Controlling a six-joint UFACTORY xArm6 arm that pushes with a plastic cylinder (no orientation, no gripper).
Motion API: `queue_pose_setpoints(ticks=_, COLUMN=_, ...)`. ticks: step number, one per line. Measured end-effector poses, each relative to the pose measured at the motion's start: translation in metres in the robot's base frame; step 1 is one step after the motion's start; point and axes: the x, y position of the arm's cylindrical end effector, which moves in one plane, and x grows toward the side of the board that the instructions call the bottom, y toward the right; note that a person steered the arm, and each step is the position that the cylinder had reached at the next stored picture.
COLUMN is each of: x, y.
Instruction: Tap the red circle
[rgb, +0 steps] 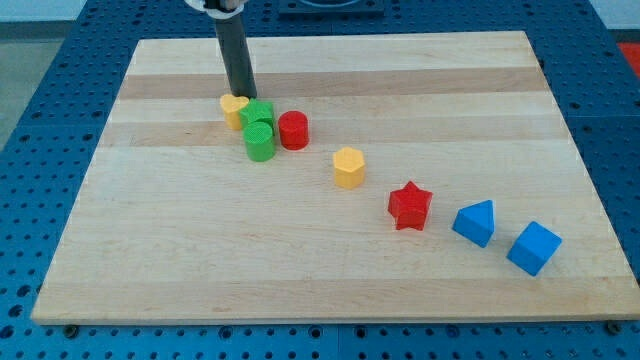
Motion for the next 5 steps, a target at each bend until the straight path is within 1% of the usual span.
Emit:
queue_pose_setpoints(ticks=1, x=-0.039, y=0.008)
queue_pose_setpoints(ticks=2, x=-0.027, y=0.05)
queue_pose_setpoints(ticks=3, x=0.013, y=0.08)
queue_pose_setpoints(ticks=4, x=0.014, y=0.081)
queue_pose_setpoints(ticks=5, x=0.033, y=0.082)
